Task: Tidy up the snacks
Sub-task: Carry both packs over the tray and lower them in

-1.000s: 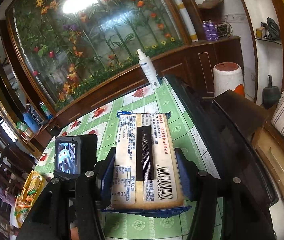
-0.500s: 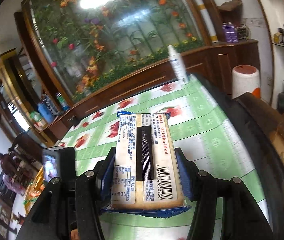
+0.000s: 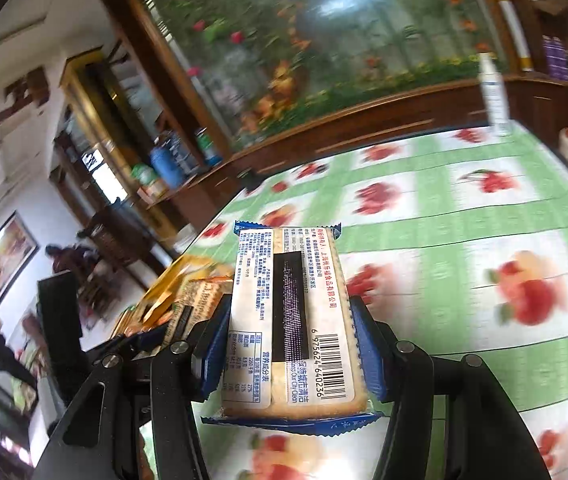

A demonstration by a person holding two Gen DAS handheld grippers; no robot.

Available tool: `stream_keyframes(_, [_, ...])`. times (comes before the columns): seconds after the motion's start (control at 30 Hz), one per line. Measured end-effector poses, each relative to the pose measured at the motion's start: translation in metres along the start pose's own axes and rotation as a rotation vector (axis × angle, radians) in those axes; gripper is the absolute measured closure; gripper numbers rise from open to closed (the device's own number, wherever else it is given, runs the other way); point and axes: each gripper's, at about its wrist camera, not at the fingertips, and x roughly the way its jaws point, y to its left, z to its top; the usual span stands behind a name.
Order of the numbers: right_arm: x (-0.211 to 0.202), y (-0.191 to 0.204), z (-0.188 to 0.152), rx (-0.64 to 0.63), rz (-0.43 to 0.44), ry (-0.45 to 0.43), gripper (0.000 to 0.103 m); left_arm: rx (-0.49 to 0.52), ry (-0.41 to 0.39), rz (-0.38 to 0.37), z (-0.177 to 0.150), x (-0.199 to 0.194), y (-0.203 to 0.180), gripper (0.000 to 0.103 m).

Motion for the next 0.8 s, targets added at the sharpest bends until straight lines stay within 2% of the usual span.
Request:
stream_keyframes(0.2, [0.037,0.055,-0.01,-0.067,0.076,0.061,0.047,-0.099,-0.004,0.062,-0.005,-0.003,0.058,0.051])
stream_keyframes(0.4, [0.075,0.098,-0.016,-0.123,0.139,0.119,0.047,-0.168,-0.007,0.105,-0.009,-0.003,0.099,0.051])
stream_keyframes(0.57, [0.098,0.134,-0.015,-0.181,0.18,0.144,0.047,-0.199,0.002,0.123,-0.013,0.001,0.118,0.051])
stream_keyframes(0.8, [0.131,0.159,-0.006,-0.21,0.2,0.167,0.047,-0.215,0.022,0.132,-0.013,0.012,0.134,0.051])
